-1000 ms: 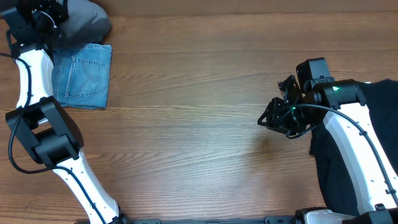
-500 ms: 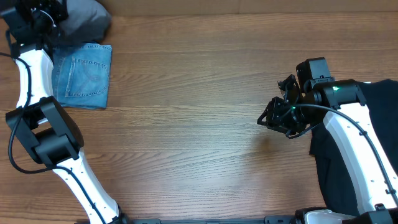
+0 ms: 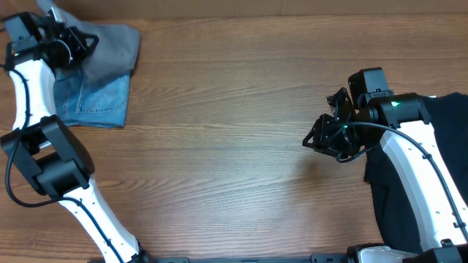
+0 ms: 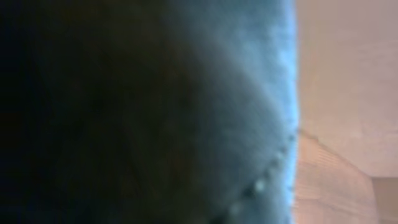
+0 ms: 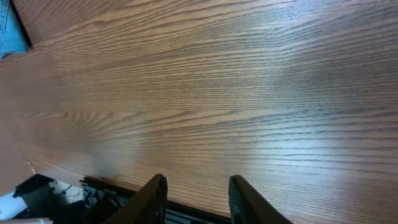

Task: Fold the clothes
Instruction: 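Lower the folded shorts onto the blue jeans with the left gripper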

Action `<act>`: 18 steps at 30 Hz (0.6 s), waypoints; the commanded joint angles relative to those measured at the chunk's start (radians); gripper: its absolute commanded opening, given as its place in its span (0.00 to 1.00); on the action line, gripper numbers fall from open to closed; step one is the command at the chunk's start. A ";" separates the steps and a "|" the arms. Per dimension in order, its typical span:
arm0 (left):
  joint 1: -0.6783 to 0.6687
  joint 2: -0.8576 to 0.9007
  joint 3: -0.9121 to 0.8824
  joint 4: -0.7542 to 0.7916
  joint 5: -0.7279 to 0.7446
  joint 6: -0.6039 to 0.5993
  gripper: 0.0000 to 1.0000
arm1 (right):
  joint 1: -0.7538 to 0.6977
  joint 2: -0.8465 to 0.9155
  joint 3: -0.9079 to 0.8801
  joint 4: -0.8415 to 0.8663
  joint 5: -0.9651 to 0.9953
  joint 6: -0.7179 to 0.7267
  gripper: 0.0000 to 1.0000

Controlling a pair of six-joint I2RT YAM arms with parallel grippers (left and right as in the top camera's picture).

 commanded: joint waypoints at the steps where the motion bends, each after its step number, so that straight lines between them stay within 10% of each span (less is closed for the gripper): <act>1: 0.024 -0.069 0.016 -0.099 -0.004 0.078 0.04 | 0.003 -0.012 0.022 0.002 -0.012 -0.028 0.36; 18: 0.031 -0.199 -0.009 -0.544 -0.450 0.161 0.16 | 0.003 -0.012 0.022 0.018 -0.012 -0.033 0.36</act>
